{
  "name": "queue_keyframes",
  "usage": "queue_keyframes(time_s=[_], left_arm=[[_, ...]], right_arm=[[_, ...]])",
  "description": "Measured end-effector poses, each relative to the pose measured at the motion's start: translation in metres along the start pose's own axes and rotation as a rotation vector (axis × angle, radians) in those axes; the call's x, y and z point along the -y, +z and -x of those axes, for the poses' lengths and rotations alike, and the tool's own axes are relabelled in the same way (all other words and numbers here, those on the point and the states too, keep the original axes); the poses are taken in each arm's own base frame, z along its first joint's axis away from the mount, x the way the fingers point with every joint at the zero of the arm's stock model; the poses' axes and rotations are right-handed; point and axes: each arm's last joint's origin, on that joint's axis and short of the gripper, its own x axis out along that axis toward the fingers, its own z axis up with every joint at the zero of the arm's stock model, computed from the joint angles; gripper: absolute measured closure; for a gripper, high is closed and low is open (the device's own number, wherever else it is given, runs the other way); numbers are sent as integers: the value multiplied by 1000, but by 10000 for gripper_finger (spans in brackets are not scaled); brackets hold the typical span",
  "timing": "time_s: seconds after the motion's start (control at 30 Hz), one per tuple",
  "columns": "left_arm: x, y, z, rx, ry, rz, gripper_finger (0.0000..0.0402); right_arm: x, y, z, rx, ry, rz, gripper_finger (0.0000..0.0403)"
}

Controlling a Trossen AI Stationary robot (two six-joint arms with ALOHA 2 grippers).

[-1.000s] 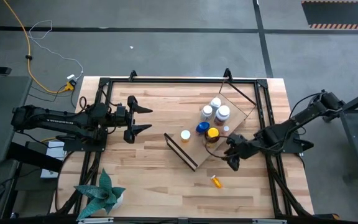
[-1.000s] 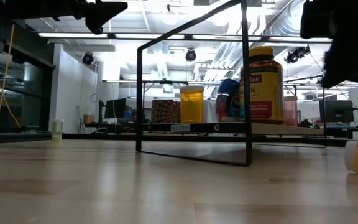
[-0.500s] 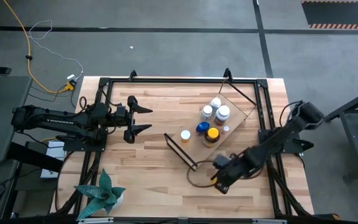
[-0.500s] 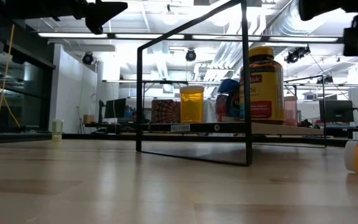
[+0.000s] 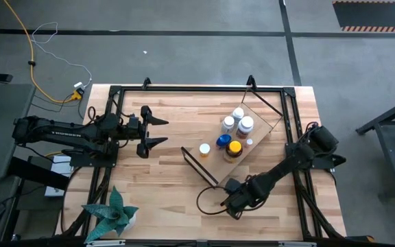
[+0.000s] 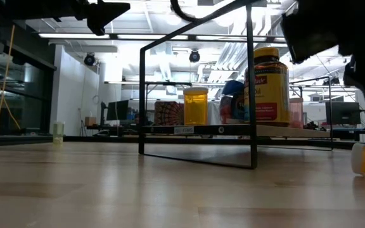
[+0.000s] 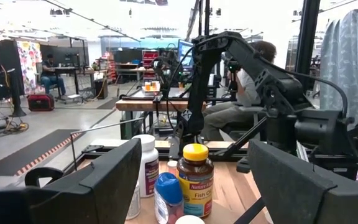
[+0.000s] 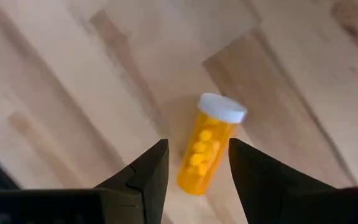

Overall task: Pick and place medicine bottles onto shelf by color
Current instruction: Put the orange pill bottle on the shelf

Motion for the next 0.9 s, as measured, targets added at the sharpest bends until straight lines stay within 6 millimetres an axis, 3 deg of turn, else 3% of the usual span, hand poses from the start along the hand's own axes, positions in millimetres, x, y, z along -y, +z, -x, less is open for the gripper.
queue_keyframes(time_s=[0.6, 0.9], left_arm=[[0, 0, 0, 0, 0, 1, 119], [0, 0, 0, 0, 0, 1, 119]], right_arm=[[2, 4, -1, 89, -44, -61, 245], [3, 8, -1, 101, -37, -77, 172]])
